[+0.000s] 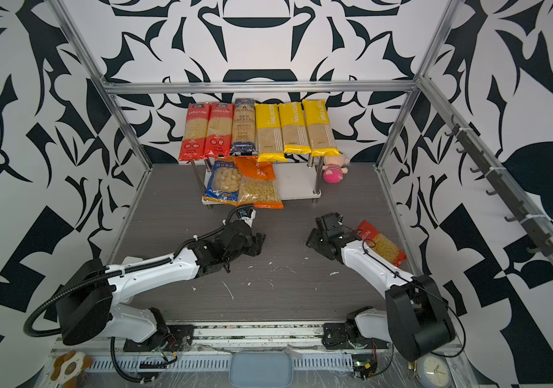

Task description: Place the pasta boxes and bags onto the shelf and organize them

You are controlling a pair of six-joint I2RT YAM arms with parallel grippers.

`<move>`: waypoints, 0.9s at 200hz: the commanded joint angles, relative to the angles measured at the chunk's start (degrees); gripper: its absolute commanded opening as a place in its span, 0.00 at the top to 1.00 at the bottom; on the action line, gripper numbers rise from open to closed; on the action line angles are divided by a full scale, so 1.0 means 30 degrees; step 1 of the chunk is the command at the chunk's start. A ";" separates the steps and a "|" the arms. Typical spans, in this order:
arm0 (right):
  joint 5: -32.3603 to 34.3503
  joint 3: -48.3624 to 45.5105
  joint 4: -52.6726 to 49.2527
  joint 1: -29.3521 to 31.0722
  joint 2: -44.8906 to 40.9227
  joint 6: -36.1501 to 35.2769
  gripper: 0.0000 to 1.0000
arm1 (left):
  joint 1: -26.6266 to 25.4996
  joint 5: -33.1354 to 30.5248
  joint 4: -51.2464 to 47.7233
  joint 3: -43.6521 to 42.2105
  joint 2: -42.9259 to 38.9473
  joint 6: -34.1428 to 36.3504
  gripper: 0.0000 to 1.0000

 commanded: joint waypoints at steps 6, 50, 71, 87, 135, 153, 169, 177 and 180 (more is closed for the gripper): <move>0.2138 0.0602 -0.2417 -0.3581 -0.1453 -0.2638 0.30 | -0.0907 -0.0020 0.0595 0.0648 0.0882 -0.0713 0.36; 0.4590 0.0716 -0.2927 -0.9308 -0.2748 -0.4076 0.25 | -0.1904 0.0455 0.0553 0.1546 0.2107 -0.0545 0.36; 0.4347 0.0232 -0.2251 -1.1241 -0.2398 -0.3691 0.23 | -0.1941 0.0765 0.0590 0.1701 0.2329 -0.0538 0.36; 0.3463 -0.0414 -0.0939 -1.2035 -0.1753 -0.3458 0.23 | -0.1927 0.0926 0.0531 0.1709 0.2332 -0.0542 0.36; -0.0144 -0.1002 0.0421 -1.2406 0.0207 -0.3526 0.30 | -0.1942 0.0838 0.0258 0.1330 0.1908 -0.0538 0.35; -0.1099 -0.2068 0.1591 -1.2230 -0.0139 -0.2555 0.34 | -0.1947 0.0710 0.0347 0.1372 0.1993 -0.0422 0.35; -0.1185 -0.2403 0.1808 -1.1511 0.0073 -0.2152 0.34 | -0.1949 0.0749 0.0377 0.1510 0.2142 -0.0340 0.35; -0.1185 -0.2465 0.1799 -1.1072 0.0261 -0.2034 0.34 | -0.1938 0.0794 0.0333 0.1577 0.2210 -0.0311 0.35; -0.1185 -0.2500 0.1779 -1.0919 0.0298 -0.1985 0.34 | -0.1946 0.0797 0.0320 0.1599 0.2242 -0.0304 0.35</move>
